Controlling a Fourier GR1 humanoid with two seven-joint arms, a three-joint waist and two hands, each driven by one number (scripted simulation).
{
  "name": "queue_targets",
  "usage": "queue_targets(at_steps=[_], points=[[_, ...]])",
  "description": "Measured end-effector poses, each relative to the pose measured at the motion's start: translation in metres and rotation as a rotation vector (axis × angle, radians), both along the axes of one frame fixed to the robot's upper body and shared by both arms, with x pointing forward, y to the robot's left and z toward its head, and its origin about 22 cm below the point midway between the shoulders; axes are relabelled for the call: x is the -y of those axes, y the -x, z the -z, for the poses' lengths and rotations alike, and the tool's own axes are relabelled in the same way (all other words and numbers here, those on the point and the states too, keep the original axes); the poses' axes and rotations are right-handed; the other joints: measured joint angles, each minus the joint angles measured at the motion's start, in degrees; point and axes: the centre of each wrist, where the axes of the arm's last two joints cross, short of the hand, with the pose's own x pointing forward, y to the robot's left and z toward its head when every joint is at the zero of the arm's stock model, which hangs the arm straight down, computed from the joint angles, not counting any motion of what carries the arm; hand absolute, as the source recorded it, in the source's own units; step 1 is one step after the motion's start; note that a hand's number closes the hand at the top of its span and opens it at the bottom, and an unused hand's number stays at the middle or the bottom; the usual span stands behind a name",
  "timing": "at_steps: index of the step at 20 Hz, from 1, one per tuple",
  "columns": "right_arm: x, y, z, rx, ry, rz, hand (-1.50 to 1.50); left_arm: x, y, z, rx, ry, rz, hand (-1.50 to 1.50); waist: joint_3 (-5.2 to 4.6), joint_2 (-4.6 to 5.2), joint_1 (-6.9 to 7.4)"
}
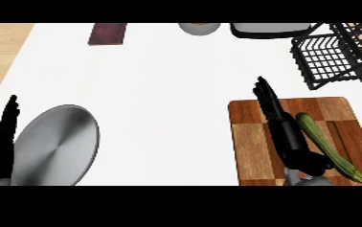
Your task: Pick the sweet potato from the cutting board and place it in the tiered basket
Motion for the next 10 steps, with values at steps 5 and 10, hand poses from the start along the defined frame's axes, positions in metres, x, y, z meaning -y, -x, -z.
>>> queue_targets(at_steps=[5,10], points=[[0.042,0.003,-0.032,0.03,-0.006,0.182,1.5,0.044,-0.021,-0.006,0.061,0.104,0.097,0.0,-1.54,-1.98,-2.22],[0.091,0.015,-0.042,-0.006,-0.066,0.485,-1.5,0.088,-0.032,-0.009,0.112,0.249,0.191,0.0,-1.86,-2.99,-5.62]])
